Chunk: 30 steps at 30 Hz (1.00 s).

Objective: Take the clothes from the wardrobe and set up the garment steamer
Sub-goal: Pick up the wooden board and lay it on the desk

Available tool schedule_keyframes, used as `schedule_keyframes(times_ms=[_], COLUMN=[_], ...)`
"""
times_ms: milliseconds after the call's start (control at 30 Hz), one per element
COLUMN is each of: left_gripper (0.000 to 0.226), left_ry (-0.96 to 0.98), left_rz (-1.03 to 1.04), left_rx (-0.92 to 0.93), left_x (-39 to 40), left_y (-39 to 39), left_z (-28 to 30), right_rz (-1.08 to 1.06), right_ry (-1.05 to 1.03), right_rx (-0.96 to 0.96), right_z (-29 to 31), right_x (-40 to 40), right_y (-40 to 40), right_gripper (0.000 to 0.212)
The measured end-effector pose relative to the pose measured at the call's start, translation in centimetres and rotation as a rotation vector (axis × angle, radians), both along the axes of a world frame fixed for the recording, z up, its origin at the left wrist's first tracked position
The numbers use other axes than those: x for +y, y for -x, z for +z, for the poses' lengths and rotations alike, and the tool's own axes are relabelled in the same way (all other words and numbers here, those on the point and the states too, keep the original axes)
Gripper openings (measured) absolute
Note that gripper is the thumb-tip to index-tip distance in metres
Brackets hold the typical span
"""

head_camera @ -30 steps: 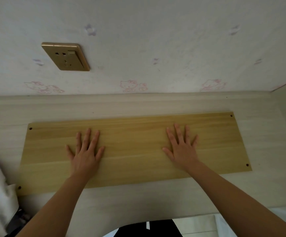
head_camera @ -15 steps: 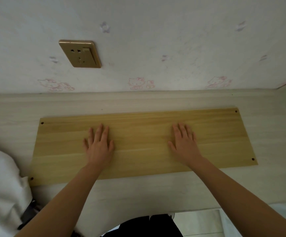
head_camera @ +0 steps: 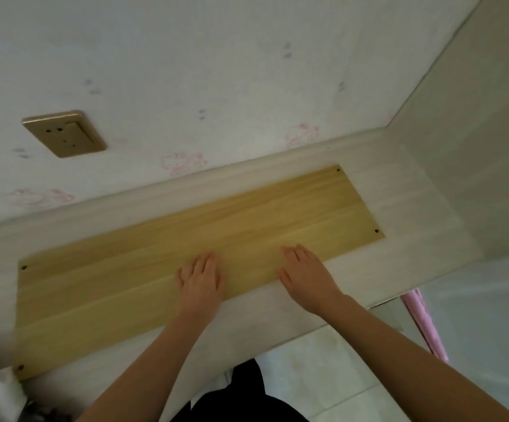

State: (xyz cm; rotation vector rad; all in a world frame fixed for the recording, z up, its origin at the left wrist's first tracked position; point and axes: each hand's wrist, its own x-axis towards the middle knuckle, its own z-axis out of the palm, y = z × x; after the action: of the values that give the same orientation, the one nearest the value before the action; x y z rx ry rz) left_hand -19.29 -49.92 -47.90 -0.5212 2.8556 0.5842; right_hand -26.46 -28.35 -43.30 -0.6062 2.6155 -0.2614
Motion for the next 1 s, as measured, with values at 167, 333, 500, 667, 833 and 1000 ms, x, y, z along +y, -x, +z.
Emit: schedule_keyframes(times_ms=[167,333,500,667,833,1000], left_gripper=[0.039,0.026,0.024,0.027,0.027,0.024], left_ry=[-0.043,-0.153,-0.258,-0.316,-0.313,-0.276], left_rz=[-0.147,-0.329,-0.462,-0.571,-0.808,-1.081], left_rx=[0.110,0.267,0.271,0.196,0.178,0.155], left_x=[5.1,11.2,17.9,24.8,31.3,37.4], left_y=[-1.3,-5.1,-11.1,-17.5,-22.9,-26.0], left_z=[1.8,3.5,5.2,6.2,5.6,5.7], right_rz=[-0.094,-0.219,-0.407,-0.592,-0.766,-0.992], right_ry=[0.011,0.023,0.052,0.080,0.072,0.053], right_rx=[0.007,0.059,0.106,0.144,0.168,0.194], right_z=[0.8,1.9,2.5,2.9,2.9,2.6], right_x=[5.0,10.5,15.9,21.1,26.4,31.0], right_y=[-5.0,-12.1,-20.9,-30.3,-38.6,-45.6], right_gripper=[0.054,0.049,0.043,0.043,0.041,0.039])
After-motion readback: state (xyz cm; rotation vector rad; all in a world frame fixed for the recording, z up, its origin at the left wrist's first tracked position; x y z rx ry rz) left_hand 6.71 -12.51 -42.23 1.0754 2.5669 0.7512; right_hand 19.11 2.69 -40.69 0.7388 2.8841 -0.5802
